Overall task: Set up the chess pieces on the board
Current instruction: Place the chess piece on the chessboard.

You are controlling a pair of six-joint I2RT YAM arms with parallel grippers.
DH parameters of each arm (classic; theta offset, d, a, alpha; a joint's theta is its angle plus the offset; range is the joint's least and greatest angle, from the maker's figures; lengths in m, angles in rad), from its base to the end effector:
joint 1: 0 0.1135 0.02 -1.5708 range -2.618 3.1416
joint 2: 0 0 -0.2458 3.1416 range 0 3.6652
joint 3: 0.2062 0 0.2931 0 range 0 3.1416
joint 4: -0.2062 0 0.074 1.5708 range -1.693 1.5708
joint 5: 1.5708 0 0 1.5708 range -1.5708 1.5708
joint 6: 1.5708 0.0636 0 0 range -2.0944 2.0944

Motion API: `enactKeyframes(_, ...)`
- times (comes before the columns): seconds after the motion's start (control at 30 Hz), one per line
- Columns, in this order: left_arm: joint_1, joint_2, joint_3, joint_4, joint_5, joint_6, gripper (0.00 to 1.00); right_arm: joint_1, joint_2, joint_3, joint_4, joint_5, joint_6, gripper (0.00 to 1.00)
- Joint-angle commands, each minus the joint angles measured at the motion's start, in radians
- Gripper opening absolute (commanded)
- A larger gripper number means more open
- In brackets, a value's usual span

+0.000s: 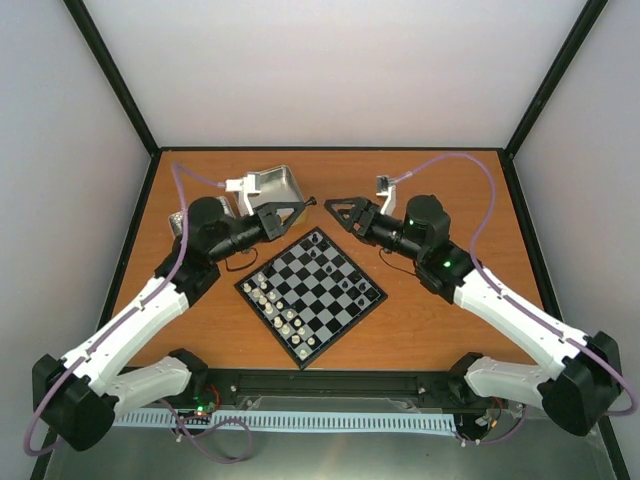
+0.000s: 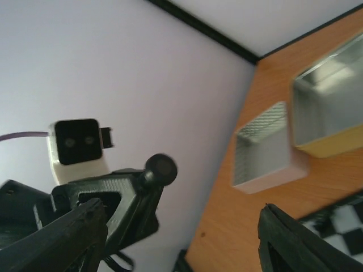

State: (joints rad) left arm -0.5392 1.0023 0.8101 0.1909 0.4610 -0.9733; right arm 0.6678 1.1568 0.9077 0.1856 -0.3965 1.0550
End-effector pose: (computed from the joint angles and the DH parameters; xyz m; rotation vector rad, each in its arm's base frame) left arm 0.2529 -0.1843 0.3246 0.0237 1.7985 -1.4990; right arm 0.2567 0.2338 0.3175 0.0139 1.9046 1.5776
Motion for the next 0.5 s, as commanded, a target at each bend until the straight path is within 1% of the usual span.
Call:
enactKeyframes(0.0,-0.002,0.092,0.123,-0.513,-0.156,0.336,0.05,-0.005,-0.088,-0.005,-0.288,0.243,-0.132,0.73)
enactKeyframes(0.07,-0.002,0.157,0.160,-0.621,-0.164,0.409,0.05,-0.005,-0.111,-0.013,-0.374,0.318,-0.157,0.73)
enactKeyframes(0.17,-0.006,0.256,0.229,-0.721,-0.175,0.482,0.05,-0.005,-0.150,-0.034,-0.480,0.417,-0.183,0.73)
enactKeyframes(0.33,-0.034,0.389,0.350,-0.831,-0.251,0.538,0.04,-0.006,-0.224,-0.091,-0.591,0.554,-0.187,0.73)
enactKeyframes(0.47,-0.103,0.524,0.458,-0.896,-0.294,0.546,0.05,-0.007,-0.282,-0.130,-0.652,0.635,-0.183,0.73)
